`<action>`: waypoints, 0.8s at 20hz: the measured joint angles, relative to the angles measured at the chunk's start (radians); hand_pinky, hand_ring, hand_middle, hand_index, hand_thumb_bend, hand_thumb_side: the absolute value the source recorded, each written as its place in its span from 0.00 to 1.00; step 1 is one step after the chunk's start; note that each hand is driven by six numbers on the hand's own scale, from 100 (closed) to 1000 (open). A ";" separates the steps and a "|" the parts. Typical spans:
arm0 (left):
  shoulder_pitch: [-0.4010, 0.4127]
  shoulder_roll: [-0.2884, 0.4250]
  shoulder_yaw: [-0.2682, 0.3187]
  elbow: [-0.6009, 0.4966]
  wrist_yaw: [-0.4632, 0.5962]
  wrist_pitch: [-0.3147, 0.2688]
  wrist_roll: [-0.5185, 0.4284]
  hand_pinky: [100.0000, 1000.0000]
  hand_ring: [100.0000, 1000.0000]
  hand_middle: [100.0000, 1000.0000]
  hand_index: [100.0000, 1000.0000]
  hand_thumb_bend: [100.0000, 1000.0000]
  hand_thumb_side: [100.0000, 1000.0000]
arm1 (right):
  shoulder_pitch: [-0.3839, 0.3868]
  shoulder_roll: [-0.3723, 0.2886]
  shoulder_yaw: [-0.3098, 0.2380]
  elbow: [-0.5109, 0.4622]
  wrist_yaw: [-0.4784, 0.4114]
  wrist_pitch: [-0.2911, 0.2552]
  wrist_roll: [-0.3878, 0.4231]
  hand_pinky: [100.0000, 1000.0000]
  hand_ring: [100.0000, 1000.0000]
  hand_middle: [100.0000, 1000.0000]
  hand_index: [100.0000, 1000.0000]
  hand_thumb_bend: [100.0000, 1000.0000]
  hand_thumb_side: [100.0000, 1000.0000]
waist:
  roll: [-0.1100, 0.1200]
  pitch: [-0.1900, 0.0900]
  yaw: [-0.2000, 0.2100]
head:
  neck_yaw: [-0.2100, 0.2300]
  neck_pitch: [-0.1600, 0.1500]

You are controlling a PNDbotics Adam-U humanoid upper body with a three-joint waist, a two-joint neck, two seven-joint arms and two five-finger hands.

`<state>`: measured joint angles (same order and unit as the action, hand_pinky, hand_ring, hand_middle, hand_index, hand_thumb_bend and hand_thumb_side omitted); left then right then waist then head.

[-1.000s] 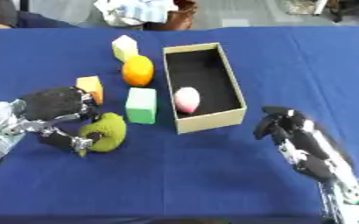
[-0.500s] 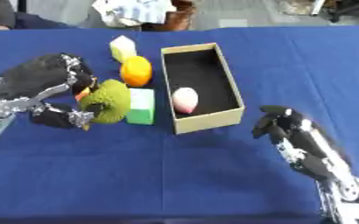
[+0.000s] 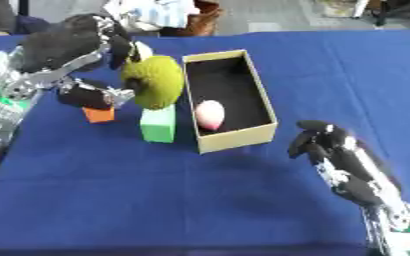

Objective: Pick up objects on the table and place them in the box.

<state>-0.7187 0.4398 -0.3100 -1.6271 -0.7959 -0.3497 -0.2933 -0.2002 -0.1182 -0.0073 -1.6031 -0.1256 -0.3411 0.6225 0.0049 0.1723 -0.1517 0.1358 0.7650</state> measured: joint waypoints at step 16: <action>-0.147 -0.234 -0.035 0.471 -0.147 -0.147 0.016 0.72 0.63 0.62 0.78 0.00 0.18 | 0.007 0.009 -0.004 0.000 -0.009 0.007 -0.069 0.53 0.55 0.51 0.80 0.00 0.41 | 0.000 0.000 -0.041 | -0.014 -0.001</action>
<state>-0.8653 0.2054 -0.3452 -1.1560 -0.9431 -0.4967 -0.2776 -0.1928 -0.1089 -0.0117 -1.6030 -0.1344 -0.3342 0.5531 0.0044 0.1723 -0.1922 0.1220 0.7644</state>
